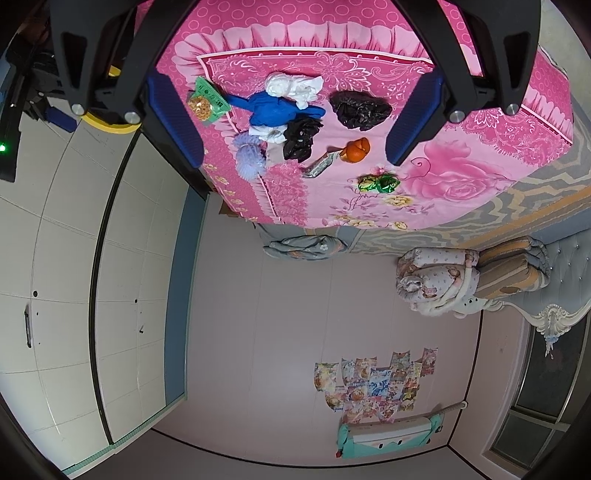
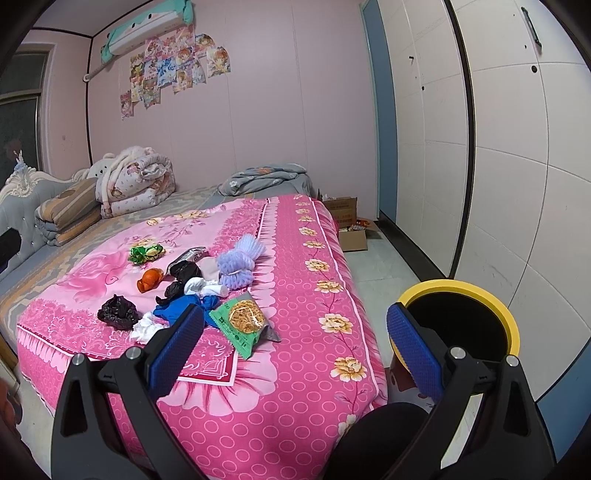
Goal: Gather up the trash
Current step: 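Grasp the green chip bag with the right gripper while the left grasps the black plastic bag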
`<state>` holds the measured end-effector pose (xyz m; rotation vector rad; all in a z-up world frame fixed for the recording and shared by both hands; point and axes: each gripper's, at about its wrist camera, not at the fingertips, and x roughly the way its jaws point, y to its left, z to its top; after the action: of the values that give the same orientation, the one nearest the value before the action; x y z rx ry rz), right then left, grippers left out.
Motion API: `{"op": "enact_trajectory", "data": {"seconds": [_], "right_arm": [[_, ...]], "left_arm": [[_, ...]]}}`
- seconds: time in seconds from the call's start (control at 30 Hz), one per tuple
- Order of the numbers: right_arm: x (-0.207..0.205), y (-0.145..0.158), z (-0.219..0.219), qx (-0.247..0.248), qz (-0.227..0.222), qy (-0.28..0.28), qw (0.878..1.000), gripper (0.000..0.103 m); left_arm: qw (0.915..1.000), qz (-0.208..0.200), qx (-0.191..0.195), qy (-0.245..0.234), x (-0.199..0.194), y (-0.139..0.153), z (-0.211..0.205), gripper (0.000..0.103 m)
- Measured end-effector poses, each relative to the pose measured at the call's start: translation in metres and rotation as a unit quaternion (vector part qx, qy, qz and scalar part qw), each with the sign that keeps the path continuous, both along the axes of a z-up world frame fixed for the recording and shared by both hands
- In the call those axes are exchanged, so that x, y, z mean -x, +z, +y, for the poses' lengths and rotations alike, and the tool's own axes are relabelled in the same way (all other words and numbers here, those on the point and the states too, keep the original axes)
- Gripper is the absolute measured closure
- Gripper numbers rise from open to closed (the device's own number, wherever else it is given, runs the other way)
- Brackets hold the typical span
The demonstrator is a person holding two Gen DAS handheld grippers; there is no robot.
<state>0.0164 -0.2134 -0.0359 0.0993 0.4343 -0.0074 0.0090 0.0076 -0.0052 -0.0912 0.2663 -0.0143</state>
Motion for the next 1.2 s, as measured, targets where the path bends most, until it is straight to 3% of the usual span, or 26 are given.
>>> {"op": "enact_trajectory", "data": {"seconds": [0.2,0.4,0.53,0.7,0.93,1.2], "right_arm": [[-0.030,-0.008,-0.009,-0.027,0.062,0.041,0.997,0.008],[-0.063,-0.020,-0.007,-0.026,0.091,0.075,0.993,0.008],[-0.090,-0.029,0.004,-0.013,0.120,0.100,0.988,0.008],[-0.115,-0.038,0.020,0.009,0.130,0.113,0.985,0.008],[-0.144,-0.057,0.038,0.017,0.160,0.134,0.978,0.008],[-0.179,-0.075,0.044,-0.016,0.193,0.155,0.969,0.008]], "left_arm": [[0.9977,0.065,-0.017,-0.005,-0.034,-0.022,0.015,0.008],[0.9901,0.131,-0.050,-0.008,-0.069,-0.053,0.028,0.008],[0.9876,0.149,-0.048,-0.009,-0.087,-0.068,0.041,0.008],[0.9843,0.176,-0.015,-0.002,-0.118,-0.083,0.064,0.008],[0.9808,0.194,-0.015,0.005,-0.156,-0.096,0.078,0.008],[0.9783,0.206,-0.019,0.010,-0.191,-0.106,0.085,0.008]]}}
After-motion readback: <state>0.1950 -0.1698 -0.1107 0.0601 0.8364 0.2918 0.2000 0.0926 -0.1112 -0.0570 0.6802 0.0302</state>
